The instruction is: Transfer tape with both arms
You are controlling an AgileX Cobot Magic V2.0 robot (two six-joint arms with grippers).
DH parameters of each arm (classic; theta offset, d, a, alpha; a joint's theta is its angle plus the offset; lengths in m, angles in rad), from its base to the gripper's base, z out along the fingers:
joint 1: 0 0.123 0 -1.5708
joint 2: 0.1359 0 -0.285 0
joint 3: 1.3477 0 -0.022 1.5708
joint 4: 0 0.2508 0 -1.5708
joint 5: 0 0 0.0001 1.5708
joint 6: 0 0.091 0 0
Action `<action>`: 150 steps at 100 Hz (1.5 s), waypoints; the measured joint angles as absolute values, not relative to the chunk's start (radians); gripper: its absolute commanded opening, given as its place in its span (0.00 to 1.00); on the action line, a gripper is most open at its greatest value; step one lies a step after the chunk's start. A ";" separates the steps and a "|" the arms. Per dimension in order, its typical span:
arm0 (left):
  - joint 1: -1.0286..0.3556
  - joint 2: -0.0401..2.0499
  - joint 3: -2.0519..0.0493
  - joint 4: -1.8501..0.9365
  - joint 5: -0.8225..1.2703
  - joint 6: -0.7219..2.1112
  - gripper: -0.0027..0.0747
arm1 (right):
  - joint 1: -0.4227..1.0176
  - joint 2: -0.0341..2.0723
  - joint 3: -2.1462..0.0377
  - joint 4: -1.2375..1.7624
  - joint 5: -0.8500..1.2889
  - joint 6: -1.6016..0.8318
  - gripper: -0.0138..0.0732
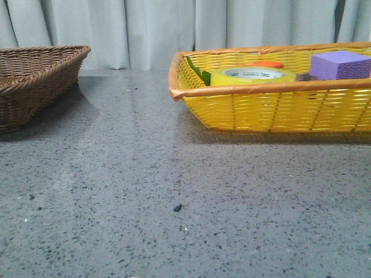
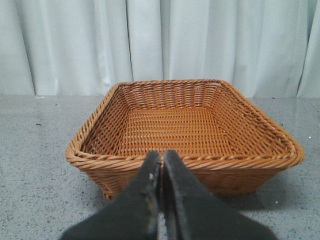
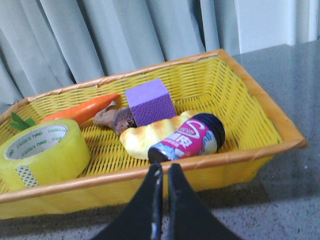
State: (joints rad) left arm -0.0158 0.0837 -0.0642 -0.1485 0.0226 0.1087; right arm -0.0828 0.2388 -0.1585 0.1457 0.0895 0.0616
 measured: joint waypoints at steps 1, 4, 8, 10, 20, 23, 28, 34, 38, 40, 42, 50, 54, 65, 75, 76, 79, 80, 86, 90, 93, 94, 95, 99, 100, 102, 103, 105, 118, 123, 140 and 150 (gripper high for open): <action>-0.016 0.084 -0.064 -0.151 0.023 0.109 0.01 | -0.083 0.239 -0.159 0.148 0.091 0.062 0.08; -0.016 0.084 -0.064 -0.156 0.018 0.109 0.01 | -0.083 0.239 -0.159 0.149 0.097 0.062 0.08; -0.016 0.084 -0.064 -0.162 0.016 0.109 0.01 | -0.083 0.239 -0.160 0.151 0.110 0.062 0.08; -0.016 0.084 -0.064 -0.162 0.016 0.109 0.01 | -0.083 0.239 -0.160 0.151 0.116 0.062 0.08; -0.016 0.084 -0.064 -0.173 0.014 0.109 0.01 | -0.083 0.239 -0.166 0.155 0.137 0.062 0.08; -0.016 0.084 -0.064 -0.181 0.013 0.109 0.01 | -0.083 0.239 -0.169 0.155 0.146 0.062 0.08; -0.016 0.084 -0.064 -0.195 0.012 0.109 0.01 | -0.083 0.239 -0.173 0.155 0.157 0.062 0.08; -0.016 0.084 -0.064 -0.208 0.012 0.109 0.01 | -0.083 0.239 -0.175 0.155 0.164 0.062 0.08; -0.016 0.084 -0.064 -0.210 0.012 0.109 0.01 | -0.083 0.239 -0.176 0.155 0.166 0.062 0.08; -0.016 0.084 -0.064 -0.212 0.012 0.109 0.01 | -0.083 0.239 -0.176 0.155 0.169 0.062 0.08; -0.016 0.084 -0.064 -0.212 0.012 0.109 0.01 | -0.083 0.239 -0.176 0.155 0.171 0.062 0.08; -0.016 0.084 -0.064 -0.214 0.012 0.109 0.01 | -0.083 0.239 -0.176 0.155 0.171 0.062 0.08; -0.016 0.084 -0.064 -0.214 0.012 0.109 0.01 | -0.083 0.239 -0.176 0.155 0.171 0.062 0.08; -0.016 0.084 -0.064 -0.214 0.018 0.109 0.01 | -0.083 0.239 -0.176 0.155 0.171 0.062 0.08; -0.016 0.084 -0.064 -0.214 0.018 0.109 0.01 | -0.083 0.239 -0.176 0.157 0.171 0.062 0.08; -0.016 0.084 -0.064 -0.214 0.018 0.109 0.01 | -0.083 0.239 -0.176 0.157 0.171 0.062 0.08; -0.016 0.084 -0.064 -0.214 0.018 0.109 0.01 | -0.083 0.239 -0.176 0.157 0.172 0.062 0.08; -0.016 0.084 -0.064 -0.214 0.018 0.109 0.01 | -0.083 0.239 -0.176 0.157 0.172 0.062 0.08; -0.016 0.084 -0.064 -0.214 0.020 0.109 0.01 | -0.083 0.239 -0.176 0.157 0.172 0.062 0.08; -0.016 0.084 -0.064 -0.216 0.020 0.109 0.01 | -0.083 0.239 -0.176 0.157 0.172 0.062 0.08; -0.016 0.084 -0.064 -0.216 0.020 0.109 0.01 | -0.083 0.239 -0.176 0.157 0.175 0.062 0.08; -0.016 0.084 -0.064 -0.216 0.020 0.109 0.01 | -0.083 0.239 -0.178 0.157 0.177 0.062 0.08; -0.016 0.084 -0.064 -0.216 0.020 0.109 0.01 | -0.083 0.239 -0.178 0.157 0.178 0.062 0.08; -0.016 0.084 -0.066 -0.216 0.022 0.109 0.01 | -0.083 0.239 -0.188 0.157 0.198 0.062 0.08; -0.016 0.084 -0.066 -0.216 0.025 0.109 0.01 | -0.083 0.239 -0.191 0.157 0.208 0.062 0.08; -0.016 0.084 -0.071 -0.216 0.029 0.109 0.01 | -0.083 0.239 -0.198 0.155 0.217 0.062 0.08; -0.016 0.084 -0.074 -0.216 0.035 0.109 0.01 | -0.083 0.239 -0.201 0.155 0.228 0.062 0.08; -0.016 0.084 -0.079 -0.218 0.044 0.109 0.01 | -0.083 0.239 -0.210 0.155 0.244 0.062 0.08; -0.016 0.094 -0.133 -0.218 0.113 0.109 0.01 | -0.083 0.253 -0.279 0.149 0.327 0.034 0.08; -0.016 0.108 -0.156 -0.218 0.135 0.109 0.01 | -0.079 0.271 -0.310 0.149 0.360 0.021 0.08; -0.016 0.176 -0.234 -0.218 0.183 0.109 0.01 | -0.018 0.388 -0.431 0.145 0.484 0.000 0.08; -0.016 0.215 -0.269 -0.218 0.192 0.109 0.01 | 0.037 0.490 -0.525 0.144 0.555 -0.029 0.08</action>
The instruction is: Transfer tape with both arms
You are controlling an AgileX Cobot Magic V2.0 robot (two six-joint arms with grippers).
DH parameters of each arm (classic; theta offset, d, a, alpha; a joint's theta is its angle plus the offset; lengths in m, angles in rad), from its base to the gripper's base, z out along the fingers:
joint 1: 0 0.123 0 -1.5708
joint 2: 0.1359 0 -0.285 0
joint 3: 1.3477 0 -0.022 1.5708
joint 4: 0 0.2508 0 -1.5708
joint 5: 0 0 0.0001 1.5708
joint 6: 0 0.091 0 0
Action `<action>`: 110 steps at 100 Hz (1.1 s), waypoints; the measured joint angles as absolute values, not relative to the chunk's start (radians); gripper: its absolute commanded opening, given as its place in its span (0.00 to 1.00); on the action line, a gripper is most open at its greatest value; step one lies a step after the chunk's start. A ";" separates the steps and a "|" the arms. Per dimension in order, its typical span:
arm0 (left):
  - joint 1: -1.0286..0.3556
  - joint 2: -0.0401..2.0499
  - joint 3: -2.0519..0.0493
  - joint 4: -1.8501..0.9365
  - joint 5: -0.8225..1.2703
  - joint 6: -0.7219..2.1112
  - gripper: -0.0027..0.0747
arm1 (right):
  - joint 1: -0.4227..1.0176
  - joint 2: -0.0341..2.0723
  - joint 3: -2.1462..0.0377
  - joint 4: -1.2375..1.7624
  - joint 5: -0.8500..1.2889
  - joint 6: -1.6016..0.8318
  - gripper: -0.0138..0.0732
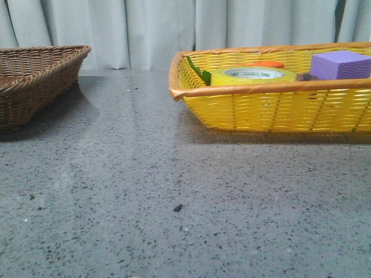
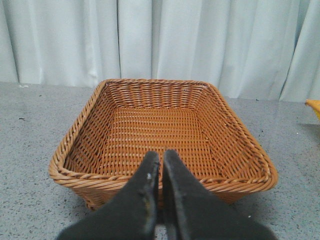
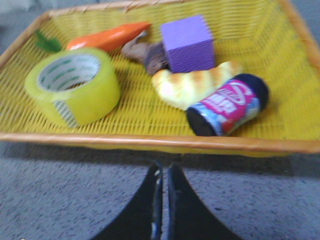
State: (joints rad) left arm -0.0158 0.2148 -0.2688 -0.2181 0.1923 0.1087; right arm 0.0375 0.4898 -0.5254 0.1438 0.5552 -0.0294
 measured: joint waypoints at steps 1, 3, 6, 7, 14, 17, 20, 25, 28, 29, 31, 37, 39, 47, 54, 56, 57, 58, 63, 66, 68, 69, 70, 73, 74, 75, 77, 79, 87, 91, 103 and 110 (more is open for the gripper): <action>-0.016 0.217 -0.271 -0.218 0.192 0.109 0.01 | 0.041 0.498 -0.532 0.144 0.560 -0.033 0.08; -0.016 0.225 -0.274 -0.218 0.194 0.109 0.01 | 0.052 0.523 -0.553 0.144 0.574 -0.037 0.08; -0.016 0.236 -0.279 -0.218 0.194 0.109 0.01 | 0.067 0.566 -0.583 0.144 0.595 -0.042 0.08; -0.016 0.238 -0.281 -0.218 0.194 0.109 0.01 | 0.074 0.574 -0.598 0.144 0.598 -0.041 0.08; -0.016 0.252 -0.290 -0.218 0.197 0.109 0.01 | 0.111 0.664 -0.674 0.142 0.630 -0.046 0.08; -0.016 0.257 -0.291 -0.218 0.197 0.109 0.01 | 0.127 0.699 -0.706 0.142 0.640 -0.047 0.08; -0.016 0.259 -0.292 -0.218 0.197 0.109 0.01 | 0.143 0.744 -0.737 0.141 0.651 -0.047 0.08; -0.016 0.261 -0.292 -0.218 0.197 0.109 0.01 | 0.176 0.805 -0.794 0.141 0.664 -0.050 0.09; -0.016 0.261 -0.292 -0.218 0.197 0.109 0.01 | 0.193 0.839 -0.835 0.140 0.672 -0.050 0.09; -0.016 0.261 -0.292 -0.218 0.197 0.109 0.01 | 0.198 0.848 -0.843 0.140 0.672 -0.050 0.10; -0.016 0.261 -0.292 -0.218 0.197 0.109 0.01 | 0.210 0.875 -0.868 0.140 0.678 -0.050 0.11; -0.016 0.261 -0.292 -0.218 0.197 0.109 0.01 | 0.248 0.958 -0.935 0.135 0.699 -0.052 0.17; -0.016 0.261 -0.292 -0.218 0.197 0.109 0.01 | 0.260 0.986 -0.961 0.133 0.707 -0.052 0.21; -0.016 0.261 -0.292 -0.216 0.197 0.109 0.01 | 0.299 1.089 -1.065 0.130 0.742 -0.054 0.38; -0.016 0.261 -0.292 -0.216 0.199 0.109 0.01 | 0.328 1.181 -1.152 0.128 0.784 -0.062 0.50; -0.016 0.261 -0.292 -0.216 0.199 0.109 0.01 | 0.337 1.209 -1.169 0.128 0.798 -0.065 0.52; -0.016 0.261 -0.292 -0.216 0.199 0.109 0.01 | 0.339 1.218 -1.186 0.128 0.802 -0.069 0.53; -0.016 0.261 -0.292 -0.216 0.199 0.109 0.01 | 0.344 1.236 -1.194 0.128 0.813 -0.071 0.53; -0.016 0.261 -0.292 -0.216 0.199 0.109 0.01 | 0.358 1.297 -1.259 0.128 0.854 -0.085 0.54; -0.016 0.261 -0.292 -0.216 0.199 0.109 0.01 | 0.364 1.331 -1.291 0.126 0.878 -0.095 0.54; -0.016 0.261 -0.292 -0.216 0.199 0.109 0.01 | 0.367 1.356 -1.313 0.126 0.894 -0.099 0.54; -0.016 0.261 -0.292 -0.216 0.199 0.109 0.01 | 0.369 1.373 -1.321 0.126 0.904 -0.099 0.54; -0.016 0.261 -0.292 -0.216 0.199 0.109 0.01 | 0.369 1.381 -1.328 0.126 0.908 -0.101 0.54; -0.016 0.261 -0.292 -0.216 0.199 0.109 0.01 | 0.372 1.414 -1.364 0.126 0.922 -0.103 0.54; -0.016 0.261 -0.292 -0.216 0.199 0.109 0.01 | 0.372 1.430 -1.371 0.126 0.929 -0.106 0.54; -0.016 0.261 -0.292 -0.216 0.199 0.109 0.01 | 0.373 1.438 -1.384 0.126 0.931 -0.106 0.54; -0.016 0.261 -0.292 -0.216 0.199 0.109 0.01 | 0.373 1.462 -1.398 0.126 0.937 -0.106 0.54; -0.016 0.261 -0.292 -0.216 0.199 0.109 0.01 | 0.373 1.485 -1.417 0.126 0.942 -0.108 0.54; -0.016 0.261 -0.292 -0.216 0.199 0.109 0.01 | 0.373 1.564 -1.488 0.125 0.958 -0.110 0.54; -0.016 0.261 -0.292 -0.216 0.199 0.109 0.01 | 0.373 1.605 -1.516 0.125 0.971 -0.112 0.54; -0.016 0.261 -0.292 -0.216 0.199 0.109 0.01 | 0.373 1.707 -1.609 0.125 1.030 -0.112 0.54; -0.016 0.261 -0.292 -0.216 0.199 0.109 0.01 | 0.373 1.757 -1.647 0.125 1.065 -0.112 0.54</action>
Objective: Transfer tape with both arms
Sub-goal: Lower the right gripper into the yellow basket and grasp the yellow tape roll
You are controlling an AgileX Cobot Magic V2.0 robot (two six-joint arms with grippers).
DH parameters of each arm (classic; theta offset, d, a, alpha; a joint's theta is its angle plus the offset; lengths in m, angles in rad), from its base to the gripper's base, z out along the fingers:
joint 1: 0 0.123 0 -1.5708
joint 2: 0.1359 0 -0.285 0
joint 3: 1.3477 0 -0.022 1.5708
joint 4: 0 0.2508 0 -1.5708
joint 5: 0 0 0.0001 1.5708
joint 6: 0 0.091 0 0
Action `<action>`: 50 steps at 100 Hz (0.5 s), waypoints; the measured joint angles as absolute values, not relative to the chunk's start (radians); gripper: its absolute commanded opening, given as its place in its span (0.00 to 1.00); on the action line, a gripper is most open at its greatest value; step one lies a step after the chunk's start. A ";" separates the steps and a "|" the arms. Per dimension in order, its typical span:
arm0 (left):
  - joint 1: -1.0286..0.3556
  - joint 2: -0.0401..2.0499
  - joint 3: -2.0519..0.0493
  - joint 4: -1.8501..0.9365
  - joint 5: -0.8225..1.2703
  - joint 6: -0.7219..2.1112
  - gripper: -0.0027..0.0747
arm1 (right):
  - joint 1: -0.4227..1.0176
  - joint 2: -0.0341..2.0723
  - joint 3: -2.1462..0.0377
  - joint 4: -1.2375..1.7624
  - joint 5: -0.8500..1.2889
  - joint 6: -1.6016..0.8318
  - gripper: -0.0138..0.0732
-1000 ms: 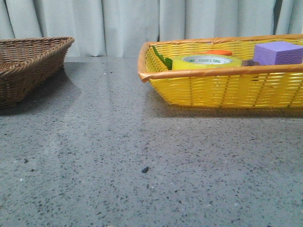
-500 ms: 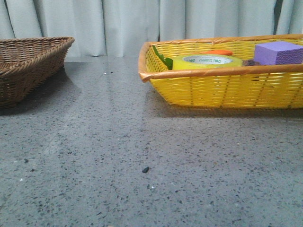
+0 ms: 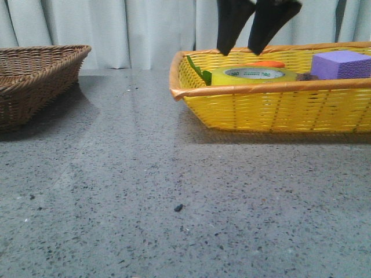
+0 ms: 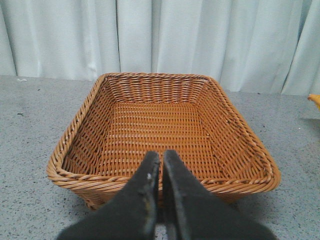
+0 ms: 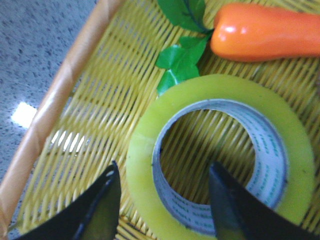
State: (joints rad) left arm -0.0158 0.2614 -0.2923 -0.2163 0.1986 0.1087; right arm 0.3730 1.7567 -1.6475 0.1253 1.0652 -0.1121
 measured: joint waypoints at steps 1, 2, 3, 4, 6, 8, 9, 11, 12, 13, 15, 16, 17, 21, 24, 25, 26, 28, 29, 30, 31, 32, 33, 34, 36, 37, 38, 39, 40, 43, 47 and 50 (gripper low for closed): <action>-0.016 0.261 -0.292 -0.216 0.199 0.109 0.01 | 0.373 1.765 -1.651 0.125 1.068 -0.112 0.54; -0.016 0.261 -0.292 -0.216 0.199 0.109 0.01 | 0.373 1.769 -1.654 0.125 1.074 -0.112 0.54; -0.016 0.261 -0.292 -0.216 0.199 0.109 0.01 | 0.373 1.773 -1.660 0.125 1.076 -0.114 0.54; -0.016 0.261 -0.292 -0.216 0.199 0.109 0.01 | 0.373 1.781 -1.662 0.125 1.081 -0.114 0.54; -0.016 0.261 -0.292 -0.216 0.199 0.109 0.01 | 0.375 1.792 -1.669 0.125 1.086 -0.114 0.54; -0.016 0.261 -0.292 -0.216 0.199 0.109 0.01 | 0.376 1.801 -1.675 0.125 1.090 -0.114 0.54; -0.016 0.261 -0.292 -0.216 0.199 0.109 0.01 | 0.376 1.804 -1.675 0.125 1.093 -0.114 0.54; -0.016 0.261 -0.292 -0.216 0.199 0.109 0.01 | 0.376 1.813 -1.681 0.125 1.096 -0.114 0.54; -0.016 0.261 -0.292 -0.216 0.199 0.109 0.01 | 0.378 1.815 -1.684 0.125 1.099 -0.114 0.54; -0.016 0.261 -0.292 -0.216 0.199 0.109 0.01 | 0.378 1.821 -1.684 0.125 1.102 -0.114 0.54; -0.016 0.261 -0.292 -0.216 0.199 0.109 0.01 | 0.379 1.828 -1.687 0.124 1.105 -0.114 0.54; -0.016 0.261 -0.292 -0.216 0.199 0.109 0.01 | 0.381 1.829 -1.687 0.124 1.109 -0.114 0.54; -0.016 0.261 -0.292 -0.216 0.199 0.109 0.01 | 0.380 1.831 -1.689 0.124 1.109 -0.114 0.54; -0.016 0.261 -0.292 -0.216 0.199 0.109 0.01 | 0.385 1.842 -1.694 0.124 1.118 -0.114 0.54; -0.016 0.261 -0.292 -0.216 0.199 0.109 0.01 | 0.388 1.848 -1.694 0.124 1.123 -0.114 0.54; -0.016 0.261 -0.292 -0.216 0.199 0.109 0.01 | 0.390 1.851 -1.694 0.124 1.124 -0.114 0.54; -0.016 0.261 -0.292 -0.216 0.199 0.109 0.01 | 0.389 1.851 -1.694 0.124 1.124 -0.114 0.54; -0.016 0.261 -0.292 -0.216 0.199 0.109 0.01 | 0.393 1.854 -1.694 0.124 1.127 -0.114 0.54; -0.016 0.261 -0.292 -0.216 0.199 0.109 0.01 | 0.392 1.856 -1.694 0.124 1.127 -0.114 0.54; -0.016 0.261 -0.292 -0.216 0.199 0.109 0.01 | 0.393 1.859 -1.694 0.124 1.129 -0.114 0.54; -0.016 0.261 -0.292 -0.216 0.199 0.109 0.01 | 0.393 1.859 -1.694 0.124 1.129 -0.114 0.54; -0.016 0.261 -0.292 -0.216 0.199 0.109 0.01 | 0.394 1.862 -1.694 0.124 1.131 -0.114 0.54; -0.016 0.261 -0.292 -0.216 0.199 0.109 0.01 | 0.394 1.862 -1.694 0.124 1.131 -0.114 0.54; -0.016 0.261 -0.292 -0.216 0.199 0.109 0.01 | 0.397 1.862 -1.694 0.124 1.131 -0.114 0.54; -0.016 0.261 -0.292 -0.216 0.199 0.109 0.01 | 0.397 1.864 -1.694 0.124 1.131 -0.114 0.54; -0.016 0.261 -0.292 -0.216 0.199 0.109 0.01 | 0.397 1.866 -1.694 0.124 1.133 -0.114 0.54; -0.016 0.261 -0.292 -0.216 0.199 0.109 0.01 | 0.397 1.866 -1.694 0.124 1.133 -0.114 0.54; -0.016 0.261 -0.292 -0.216 0.199 0.109 0.01 | 0.397 1.866 -1.694 0.124 1.133 -0.114 0.54; -0.016 0.261 -0.292 -0.216 0.199 0.109 0.01 | 0.397 1.866 -1.694 0.124 1.133 -0.114 0.54; -0.016 0.261 -0.292 -0.216 0.199 0.109 0.01 | 0.397 1.868 -1.694 0.124 1.133 -0.114 0.54; -0.016 0.261 -0.292 -0.216 0.199 0.109 0.01 | 0.397 1.868 -1.694 0.123 1.133 -0.114 0.54; -0.016 0.261 -0.292 -0.216 0.199 0.109 0.01 | 0.397 1.868 -1.694 0.123 1.133 -0.114 0.54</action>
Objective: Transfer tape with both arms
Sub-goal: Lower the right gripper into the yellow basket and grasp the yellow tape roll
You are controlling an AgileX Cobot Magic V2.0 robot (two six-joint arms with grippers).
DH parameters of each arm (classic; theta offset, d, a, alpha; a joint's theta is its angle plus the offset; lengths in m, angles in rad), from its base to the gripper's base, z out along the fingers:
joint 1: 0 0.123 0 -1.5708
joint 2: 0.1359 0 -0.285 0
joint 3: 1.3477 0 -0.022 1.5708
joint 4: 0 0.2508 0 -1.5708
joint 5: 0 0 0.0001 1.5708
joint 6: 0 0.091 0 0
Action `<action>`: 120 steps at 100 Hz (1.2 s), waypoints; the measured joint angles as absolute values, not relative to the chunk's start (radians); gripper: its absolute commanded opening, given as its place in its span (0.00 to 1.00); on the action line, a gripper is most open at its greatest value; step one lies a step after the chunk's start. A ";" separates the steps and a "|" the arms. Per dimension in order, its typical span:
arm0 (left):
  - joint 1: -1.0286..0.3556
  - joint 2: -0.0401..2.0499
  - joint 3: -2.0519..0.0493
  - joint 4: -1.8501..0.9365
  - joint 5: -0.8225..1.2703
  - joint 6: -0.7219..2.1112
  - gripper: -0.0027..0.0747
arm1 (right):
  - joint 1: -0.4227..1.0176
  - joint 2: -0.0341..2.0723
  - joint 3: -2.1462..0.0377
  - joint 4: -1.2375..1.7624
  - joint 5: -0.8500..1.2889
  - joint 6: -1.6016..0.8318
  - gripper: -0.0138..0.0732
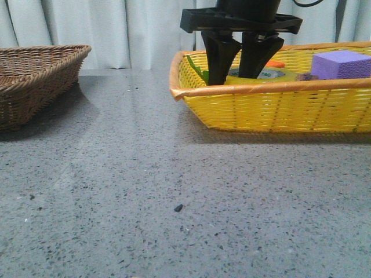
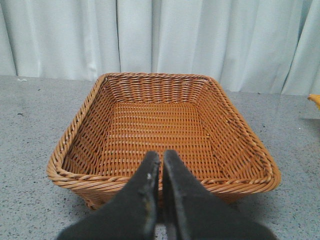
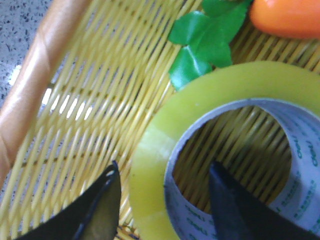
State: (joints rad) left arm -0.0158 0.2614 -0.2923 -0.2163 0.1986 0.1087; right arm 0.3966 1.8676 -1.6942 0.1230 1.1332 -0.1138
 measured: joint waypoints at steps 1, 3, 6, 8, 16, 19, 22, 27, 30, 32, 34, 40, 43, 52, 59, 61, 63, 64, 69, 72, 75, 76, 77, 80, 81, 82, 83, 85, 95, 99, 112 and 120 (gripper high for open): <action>-0.016 0.261 -0.292 -0.216 0.199 0.109 0.01 | 0.397 1.868 -1.694 0.123 1.133 -0.114 0.54; -0.016 0.261 -0.292 -0.216 0.199 0.109 0.01 | 0.397 1.868 -1.694 0.123 1.133 -0.114 0.54; -0.016 0.261 -0.292 -0.216 0.199 0.109 0.01 | 0.397 1.871 -1.694 0.123 1.133 -0.114 0.54; -0.016 0.261 -0.292 -0.216 0.199 0.109 0.01 | 0.397 1.873 -1.694 0.123 1.133 -0.114 0.54; -0.016 0.261 -0.292 -0.216 0.199 0.109 0.01 | 0.397 1.888 -1.697 0.121 1.133 -0.114 0.54; -0.016 0.261 -0.292 -0.216 0.199 0.109 0.01 | 0.397 1.895 -1.697 0.121 1.133 -0.114 0.54; -0.016 0.261 -0.292 -0.216 0.199 0.109 0.01 | 0.397 1.901 -1.697 0.121 1.133 -0.114 0.54; -0.016 0.261 -0.292 -0.216 0.199 0.109 0.01 | 0.397 1.909 -1.697 0.121 1.131 -0.114 0.54; -0.016 0.261 -0.292 -0.216 0.199 0.109 0.01 | 0.397 1.913 -1.697 0.121 1.131 -0.116 0.54; -0.016 0.261 -0.292 -0.216 0.199 0.109 0.01 | 0.397 1.916 -1.697 0.121 1.131 -0.116 0.54; -0.016 0.261 -0.292 -0.216 0.199 0.109 0.01 | 0.397 1.916 -1.697 0.121 1.131 -0.116 0.54; -0.016 0.261 -0.292 -0.216 0.199 0.109 0.01 | 0.397 1.918 -1.697 0.121 1.131 -0.116 0.53; -0.016 0.261 -0.292 -0.216 0.199 0.109 0.01 | 0.397 1.918 -1.697 0.121 1.131 -0.116 0.51; -0.016 0.261 -0.292 -0.216 0.199 0.109 0.01 | 0.397 1.918 -1.697 0.121 1.131 -0.116 0.39; -0.016 0.261 -0.292 -0.216 0.199 0.109 0.01 | 0.397 1.918 -1.697 0.121 1.131 -0.116 0.27; -0.016 0.261 -0.292 -0.216 0.200 0.109 0.01 | 0.397 1.918 -1.697 0.121 1.131 -0.116 0.24; -0.016 0.261 -0.292 -0.216 0.199 0.109 0.01 | 0.397 1.918 -1.697 0.123 1.131 -0.116 0.21; -0.016 0.261 -0.292 -0.216 0.199 0.109 0.01 | 0.397 1.918 -1.697 0.123 1.131 -0.116 0.19; -0.016 0.261 -0.292 -0.216 0.201 0.109 0.01 | 0.397 1.918 -1.697 0.123 1.130 -0.116 0.14; -0.016 0.261 -0.292 -0.216 0.204 0.109 0.01 | 0.397 1.918 -1.697 0.123 1.132 -0.116 0.12; -0.016 0.261 -0.292 -0.216 0.204 0.109 0.01 | 0.397 1.918 -1.697 0.123 1.132 -0.116 0.11; -0.016 0.261 -0.292 -0.216 0.204 0.109 0.01 | 0.397 1.918 -1.697 0.123 1.132 -0.116 0.10; -0.016 0.261 -0.292 -0.216 0.204 0.109 0.01 | 0.397 1.918 -1.697 0.123 1.132 -0.116 0.10; -0.016 0.261 -0.292 -0.216 0.204 0.109 0.01 | 0.397 1.918 -1.697 0.123 1.132 -0.116 0.09; -0.016 0.261 -0.292 -0.216 0.204 0.109 0.01 | 0.397 1.918 -1.697 0.123 1.132 -0.116 0.09; -0.016 0.261 -0.292 -0.216 0.204 0.109 0.01 | 0.397 1.918 -1.697 0.123 1.132 -0.116 0.09; -0.016 0.261 -0.292 -0.216 0.204 0.109 0.01 | 0.397 1.918 -1.697 0.123 1.132 -0.116 0.09; -0.016 0.261 -0.292 -0.216 0.204 0.109 0.01 | 0.397 1.918 -1.697 0.123 1.132 -0.116 0.09; -0.016 0.261 -0.292 -0.216 0.204 0.109 0.01 | 0.397 1.918 -1.697 0.123 1.132 -0.116 0.09; -0.016 0.261 -0.292 -0.216 0.204 0.109 0.01 | 0.397 1.918 -1.699 0.123 1.134 -0.116 0.09; -0.016 0.261 -0.292 -0.216 0.204 0.109 0.01 | 0.397 1.923 -1.730 0.123 1.176 -0.116 0.09; -0.016 0.261 -0.292 -0.216 0.204 0.109 0.01 | 0.397 1.926 -1.772 0.123 1.214 -0.116 0.09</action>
State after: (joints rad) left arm -0.0158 0.2614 -0.2923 -0.2163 0.2038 0.1087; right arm 0.3966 1.9258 -1.7723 0.1234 1.2140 -0.1158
